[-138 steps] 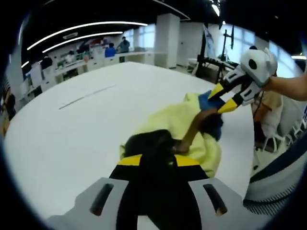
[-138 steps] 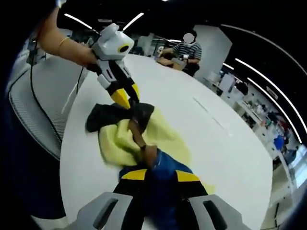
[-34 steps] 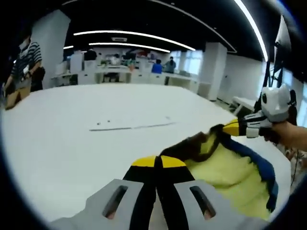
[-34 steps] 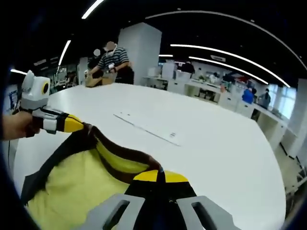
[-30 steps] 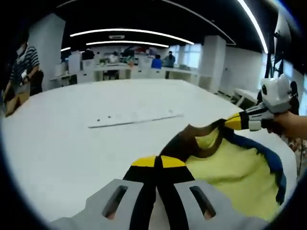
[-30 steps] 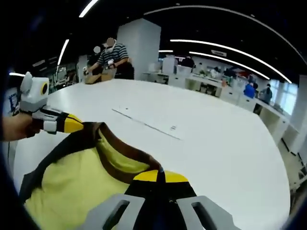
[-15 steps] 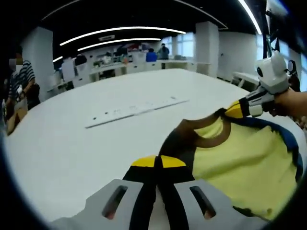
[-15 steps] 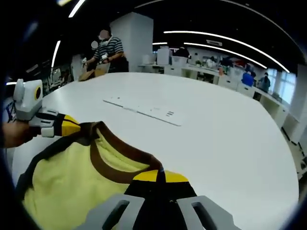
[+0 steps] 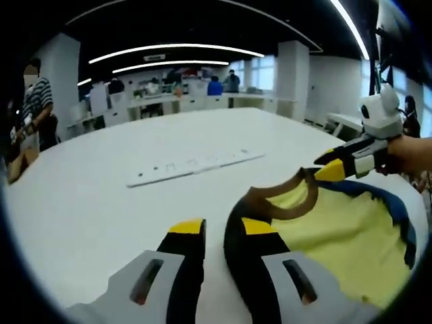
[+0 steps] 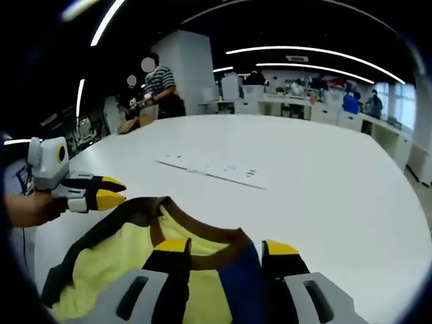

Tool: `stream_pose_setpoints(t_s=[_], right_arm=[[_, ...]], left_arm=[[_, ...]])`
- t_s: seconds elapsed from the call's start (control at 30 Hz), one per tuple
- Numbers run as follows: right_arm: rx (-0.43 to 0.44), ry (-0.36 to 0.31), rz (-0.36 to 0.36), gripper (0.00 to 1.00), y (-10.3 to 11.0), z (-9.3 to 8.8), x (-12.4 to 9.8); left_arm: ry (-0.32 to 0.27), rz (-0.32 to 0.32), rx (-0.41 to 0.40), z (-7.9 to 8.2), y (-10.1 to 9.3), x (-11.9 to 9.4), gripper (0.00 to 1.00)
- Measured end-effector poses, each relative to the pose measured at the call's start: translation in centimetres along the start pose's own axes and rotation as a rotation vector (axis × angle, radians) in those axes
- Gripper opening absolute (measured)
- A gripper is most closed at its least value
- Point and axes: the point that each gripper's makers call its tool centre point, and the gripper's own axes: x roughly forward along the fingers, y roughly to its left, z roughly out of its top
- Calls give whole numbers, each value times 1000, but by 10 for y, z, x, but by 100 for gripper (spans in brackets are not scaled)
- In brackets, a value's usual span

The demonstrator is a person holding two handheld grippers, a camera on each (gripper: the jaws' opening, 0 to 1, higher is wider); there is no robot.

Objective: Fold the garment on the visible template until the final outline fits inside the template.

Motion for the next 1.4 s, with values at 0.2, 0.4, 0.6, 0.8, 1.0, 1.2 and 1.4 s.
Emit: stream_pose_setpoints(t_s=[0.2,0.4,0.6,0.8,1.0,1.2,1.4], right_arm=[[-18,5,52,60,15,2,-16],[9,-21,124,73,35,7,-35],[-18,-28,176,82,58,5,-56],[-66,-18,217,88,78,-2,-80],[-89,-19,236,90,87,-10,-106],[-98,-7,247,91,92,-23,-126],[-141,7,258,92,99,-39,-151]], left_arm=[[-7,-35,-18,3,-6,-17,29],[-27,-65,-25,6,-13,-37,43],[-38,-89,-53,2,-16,-56,52],[-52,-105,-48,-1,-20,-82,61],[-64,-121,-59,-4,-24,-106,68],[-75,-141,-64,-6,-32,-128,74],[-81,-159,-50,-10,-42,-151,75]])
